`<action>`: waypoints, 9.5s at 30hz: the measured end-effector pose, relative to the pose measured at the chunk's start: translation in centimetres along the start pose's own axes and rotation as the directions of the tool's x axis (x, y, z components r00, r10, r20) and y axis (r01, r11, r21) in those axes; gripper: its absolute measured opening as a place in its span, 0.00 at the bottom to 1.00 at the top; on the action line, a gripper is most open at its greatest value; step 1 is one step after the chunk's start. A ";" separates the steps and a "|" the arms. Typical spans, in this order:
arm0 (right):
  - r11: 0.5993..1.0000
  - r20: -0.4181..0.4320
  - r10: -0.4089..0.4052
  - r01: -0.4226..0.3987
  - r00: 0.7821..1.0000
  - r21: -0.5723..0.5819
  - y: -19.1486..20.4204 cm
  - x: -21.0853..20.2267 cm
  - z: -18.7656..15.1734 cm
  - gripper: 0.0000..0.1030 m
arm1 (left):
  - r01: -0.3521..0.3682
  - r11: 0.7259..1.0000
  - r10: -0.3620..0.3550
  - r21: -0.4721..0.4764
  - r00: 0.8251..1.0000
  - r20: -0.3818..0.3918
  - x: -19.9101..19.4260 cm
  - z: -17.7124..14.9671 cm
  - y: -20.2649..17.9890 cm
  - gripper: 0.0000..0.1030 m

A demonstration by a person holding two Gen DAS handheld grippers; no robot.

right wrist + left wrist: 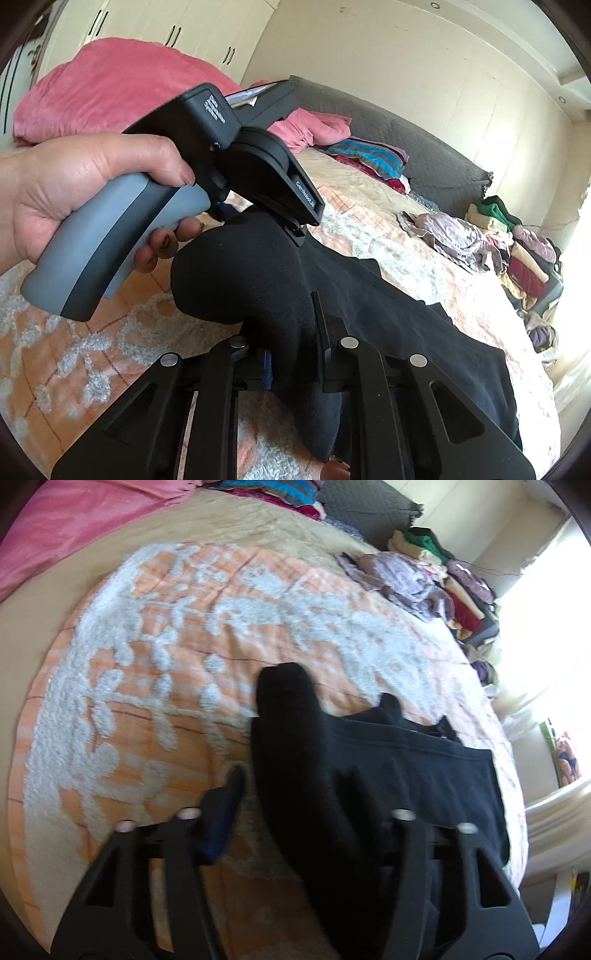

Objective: Fold small clothes

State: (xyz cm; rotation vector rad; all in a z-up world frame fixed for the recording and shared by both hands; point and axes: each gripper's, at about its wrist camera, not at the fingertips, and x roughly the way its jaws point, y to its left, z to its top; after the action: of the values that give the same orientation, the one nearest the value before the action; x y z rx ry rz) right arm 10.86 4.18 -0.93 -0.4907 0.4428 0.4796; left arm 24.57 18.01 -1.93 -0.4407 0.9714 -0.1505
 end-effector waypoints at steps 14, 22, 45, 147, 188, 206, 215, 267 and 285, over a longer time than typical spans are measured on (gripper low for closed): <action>0.995 0.065 -0.068 0.063 0.996 0.072 -2.4 -3.7 -0.8 0.12 | 0.001 0.998 -0.008 0.063 0.994 0.108 -4.1 -1.1 -6.0 0.18; 0.982 0.081 -0.094 0.079 0.992 0.172 -5.7 -5.7 -1.2 0.12 | -0.031 0.993 0.017 0.113 0.992 0.127 -5.0 -0.7 -10.3 0.18; 0.921 0.087 -0.124 0.082 0.988 0.380 -12.1 -9.2 -3.3 0.11 | -0.113 0.970 0.091 0.214 0.990 0.111 -4.3 -1.0 -19.3 0.19; 0.460 -0.102 0.295 -0.048 0.950 0.886 -27.9 -9.2 -18.1 0.84 | -0.058 0.906 0.159 0.420 0.964 -0.211 15.4 -4.4 -34.0 0.58; 0.663 -0.296 0.259 0.053 0.919 0.746 -33.1 3.0 -11.8 0.16 | -0.173 0.905 0.144 0.389 0.984 0.103 3.8 -9.0 -21.5 0.79; 0.765 -0.258 0.184 0.027 0.949 0.643 -33.4 3.5 -12.4 0.16 | -0.144 0.918 0.119 0.370 0.989 0.089 4.6 -10.9 -22.0 0.79; 0.764 -0.295 0.103 0.114 0.950 0.635 -33.5 1.8 -13.4 0.51 | -0.145 0.918 0.115 0.368 0.988 0.100 4.0 -11.2 -21.9 0.79; 0.752 -0.157 -0.122 0.194 0.980 0.630 -19.6 -19.3 -18.5 0.96 | -0.059 0.925 -0.008 0.376 0.985 0.175 -5.7 -21.7 -17.1 0.91; 0.760 -0.201 -0.113 0.215 0.973 0.614 -19.4 -18.1 -18.9 0.96 | -0.084 0.932 0.026 0.352 0.986 0.166 -5.1 -21.8 -16.4 0.91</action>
State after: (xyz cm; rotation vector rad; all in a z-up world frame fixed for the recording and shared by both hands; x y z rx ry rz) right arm 1.38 -26.95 -0.20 0.0979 0.6693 0.0963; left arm 4.85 -1.54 -1.59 -0.0866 0.7766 -0.2336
